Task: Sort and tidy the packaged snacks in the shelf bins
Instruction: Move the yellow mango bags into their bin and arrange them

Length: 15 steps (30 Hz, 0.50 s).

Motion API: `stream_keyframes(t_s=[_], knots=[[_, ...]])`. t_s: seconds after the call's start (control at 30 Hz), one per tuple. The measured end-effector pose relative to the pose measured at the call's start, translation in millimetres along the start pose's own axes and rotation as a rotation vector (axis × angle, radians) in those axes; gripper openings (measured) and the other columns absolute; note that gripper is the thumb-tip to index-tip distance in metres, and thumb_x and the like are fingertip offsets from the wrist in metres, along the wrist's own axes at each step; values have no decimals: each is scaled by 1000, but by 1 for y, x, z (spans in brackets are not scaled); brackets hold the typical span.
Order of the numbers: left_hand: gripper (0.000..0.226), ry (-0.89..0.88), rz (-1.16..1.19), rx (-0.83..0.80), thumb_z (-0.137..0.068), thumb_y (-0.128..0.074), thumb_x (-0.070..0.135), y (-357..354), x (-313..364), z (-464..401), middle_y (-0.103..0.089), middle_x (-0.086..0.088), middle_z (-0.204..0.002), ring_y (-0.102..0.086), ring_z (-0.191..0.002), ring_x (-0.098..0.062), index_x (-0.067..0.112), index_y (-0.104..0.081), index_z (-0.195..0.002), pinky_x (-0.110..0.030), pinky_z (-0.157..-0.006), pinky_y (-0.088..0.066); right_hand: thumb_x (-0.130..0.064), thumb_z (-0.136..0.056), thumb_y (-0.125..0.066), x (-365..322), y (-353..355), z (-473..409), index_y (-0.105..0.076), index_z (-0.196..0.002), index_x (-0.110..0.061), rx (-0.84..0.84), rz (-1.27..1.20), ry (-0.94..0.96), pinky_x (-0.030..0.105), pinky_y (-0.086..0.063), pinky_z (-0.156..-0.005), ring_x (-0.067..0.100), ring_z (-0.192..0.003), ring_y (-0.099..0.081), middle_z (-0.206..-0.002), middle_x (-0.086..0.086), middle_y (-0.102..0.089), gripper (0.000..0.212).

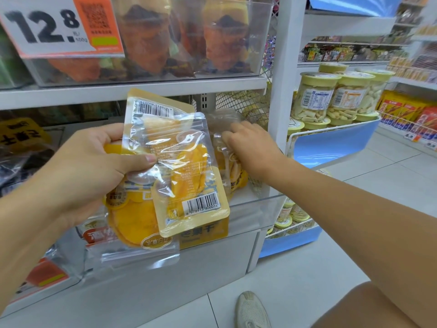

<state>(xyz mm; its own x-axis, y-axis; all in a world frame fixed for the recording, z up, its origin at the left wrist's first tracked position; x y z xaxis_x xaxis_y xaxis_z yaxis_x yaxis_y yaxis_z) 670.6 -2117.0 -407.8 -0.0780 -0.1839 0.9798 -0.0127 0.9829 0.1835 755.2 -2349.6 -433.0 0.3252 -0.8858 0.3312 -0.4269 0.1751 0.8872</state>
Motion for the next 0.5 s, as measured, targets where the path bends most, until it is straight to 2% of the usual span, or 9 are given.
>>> stream_keyframes(t_s=[0.07,0.13,0.23,0.3,0.43,0.5], knots=[[34,1,-2,-4,-78,-73,2,-1,0,0,-79,0,-92,-76,-80,-20,26,-75,-103,-37,-75,-55,12,-77,-60,4,-3,-1,-52,-115,-9,-59,-22,-51,41,-41,-85,35,-116,-50,-122,14,-51,44],[35,3,-5,-7,-77,-74,3,-1,0,-1,-78,0,-92,-76,-80,-21,26,-75,-102,-38,-76,-55,2,-79,-67,5,-5,-1,-45,-124,-8,-139,-34,-65,44,-43,-93,36,-123,-45,-129,15,-44,52],[35,10,-6,-15,-72,-75,6,0,-1,-1,-78,0,-92,-76,-81,-21,28,-76,-99,-38,-77,-55,-43,-62,-89,7,-6,-1,-39,-130,-14,-231,-90,-53,45,-41,-100,31,-126,-38,-131,9,-38,89],[35,9,-8,-21,-71,-75,7,0,-1,-1,-78,0,-93,-76,-81,-21,30,-77,-97,-38,-78,-55,-59,-55,-88,8,-4,-1,-38,-131,-14,-193,-117,-74,47,-39,-106,31,-126,-38,-133,8,-37,101],[36,5,-12,-15,-68,-75,10,0,0,1,-78,1,-92,-76,-81,-20,30,-76,-98,-38,-77,-55,-50,-56,-92,6,-4,1,-35,-132,-13,-93,-126,-80,52,-33,-112,31,-123,-45,-130,8,-42,102],[37,4,-15,-14,-71,-76,8,0,1,3,-78,1,-92,-76,-81,-20,28,-75,-102,-38,-76,-55,-48,-53,-94,7,-1,2,-36,-132,-15,-49,-151,-87,49,-34,-111,30,-123,-45,-131,7,-43,103]])
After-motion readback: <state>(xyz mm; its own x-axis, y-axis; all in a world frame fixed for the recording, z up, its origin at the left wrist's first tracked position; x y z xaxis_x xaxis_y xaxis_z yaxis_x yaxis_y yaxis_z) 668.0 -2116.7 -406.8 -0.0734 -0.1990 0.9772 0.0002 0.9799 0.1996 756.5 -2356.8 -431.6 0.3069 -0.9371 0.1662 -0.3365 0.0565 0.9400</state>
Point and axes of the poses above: each hand's wrist, its own z-axis away from the middle knuckle, its own y-axis out of the back of the hand, x = y × z, the point moved 4 cm from there along -z, towards the middle knuckle
